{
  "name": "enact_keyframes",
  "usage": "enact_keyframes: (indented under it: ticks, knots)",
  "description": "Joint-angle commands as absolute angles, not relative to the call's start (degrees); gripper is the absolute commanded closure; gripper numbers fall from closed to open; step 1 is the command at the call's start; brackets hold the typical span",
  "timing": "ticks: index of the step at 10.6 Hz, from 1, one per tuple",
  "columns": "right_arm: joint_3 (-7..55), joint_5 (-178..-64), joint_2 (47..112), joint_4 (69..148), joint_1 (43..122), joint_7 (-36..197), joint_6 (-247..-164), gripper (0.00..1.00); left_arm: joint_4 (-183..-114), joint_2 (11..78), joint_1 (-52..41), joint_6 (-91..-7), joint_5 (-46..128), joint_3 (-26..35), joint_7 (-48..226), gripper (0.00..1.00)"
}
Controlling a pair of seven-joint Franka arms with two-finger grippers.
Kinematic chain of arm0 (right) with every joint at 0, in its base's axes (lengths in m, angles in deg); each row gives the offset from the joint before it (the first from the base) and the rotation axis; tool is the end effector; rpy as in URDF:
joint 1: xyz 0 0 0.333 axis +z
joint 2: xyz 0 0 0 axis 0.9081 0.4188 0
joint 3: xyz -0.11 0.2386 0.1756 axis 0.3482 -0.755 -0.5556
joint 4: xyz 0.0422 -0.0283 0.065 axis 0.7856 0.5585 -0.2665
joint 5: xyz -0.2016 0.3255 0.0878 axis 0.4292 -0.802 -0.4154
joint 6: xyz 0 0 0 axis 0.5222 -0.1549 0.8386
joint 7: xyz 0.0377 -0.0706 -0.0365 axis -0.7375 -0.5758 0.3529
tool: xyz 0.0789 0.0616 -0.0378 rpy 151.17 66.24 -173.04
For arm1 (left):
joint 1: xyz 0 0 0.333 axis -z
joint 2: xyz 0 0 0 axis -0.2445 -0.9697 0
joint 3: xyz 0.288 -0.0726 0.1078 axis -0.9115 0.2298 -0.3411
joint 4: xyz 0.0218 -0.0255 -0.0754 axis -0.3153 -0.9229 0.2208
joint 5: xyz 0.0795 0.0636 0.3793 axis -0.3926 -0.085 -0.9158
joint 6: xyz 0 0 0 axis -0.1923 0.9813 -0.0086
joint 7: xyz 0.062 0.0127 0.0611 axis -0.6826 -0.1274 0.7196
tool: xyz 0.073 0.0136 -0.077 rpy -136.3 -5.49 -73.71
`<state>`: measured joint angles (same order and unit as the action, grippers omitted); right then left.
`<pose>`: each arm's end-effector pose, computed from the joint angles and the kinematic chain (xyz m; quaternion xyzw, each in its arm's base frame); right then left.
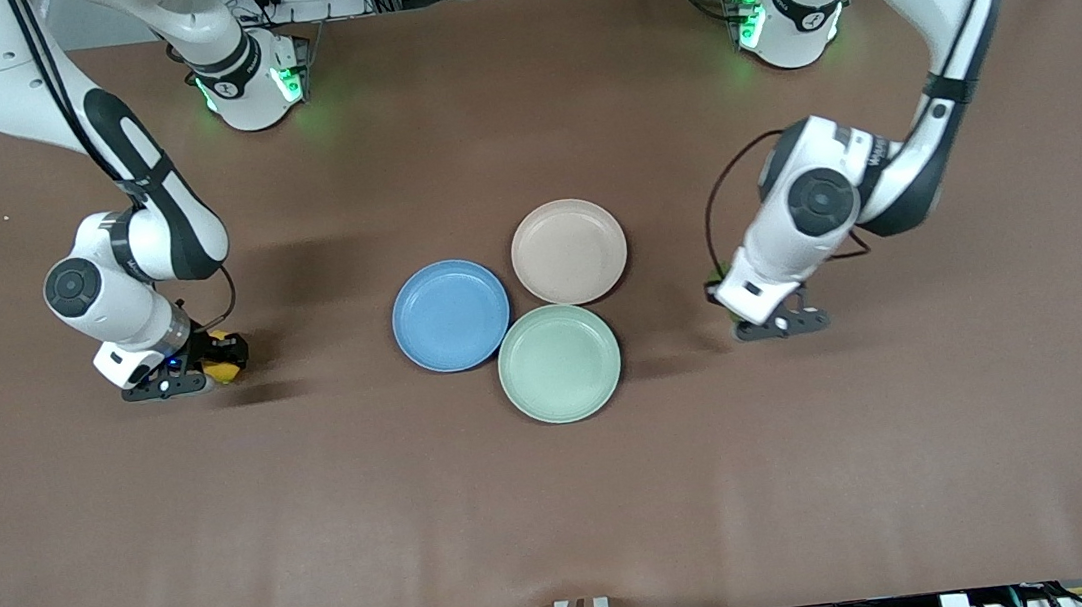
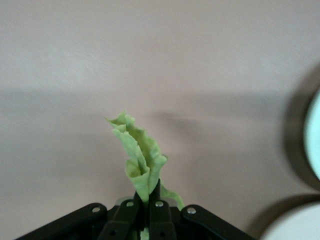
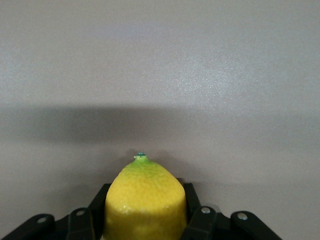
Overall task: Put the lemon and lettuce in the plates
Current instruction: 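Carry the lettuce with the left gripper over the beige plate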
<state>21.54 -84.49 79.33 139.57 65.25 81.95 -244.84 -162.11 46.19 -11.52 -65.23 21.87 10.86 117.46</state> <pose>0.5387 -0.0275 0.1830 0.9994 0.0304 0.0164 0.0101 0.5497 -0.2659 0.2750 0.9996 0.0197 -0.0184 0.0119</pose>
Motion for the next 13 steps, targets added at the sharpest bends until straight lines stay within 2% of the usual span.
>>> enact_keyframes:
  ticks: [1, 4, 7, 13]
  knots:
    - [21.6, -85.2, 79.2, 139.9, 65.5, 82.7, -245.1, 0.60, -164.1, 47.8, -11.9, -66.4, 21.0, 15.3, 124.2, 1.00]
    - [21.4, -85.2, 78.5, 139.1, 65.6, 82.5, -243.6, 0.60, -163.9, 47.1, -10.0, -66.4, 20.9, 19.4, 131.2, 1.00]
    - [20.5, -85.3, 77.3, 134.8, 65.8, 82.3, -235.4, 0.60, -163.8, 45.6, -4.5, -66.4, 20.9, 19.4, 138.3, 1.00]
    - [15.4, -85.4, 75.8, 128.6, 66.2, 77.6, -227.8, 0.60, -162.5, 40.8, 3.9, -66.5, 20.3, 19.1, 145.8, 1.00]
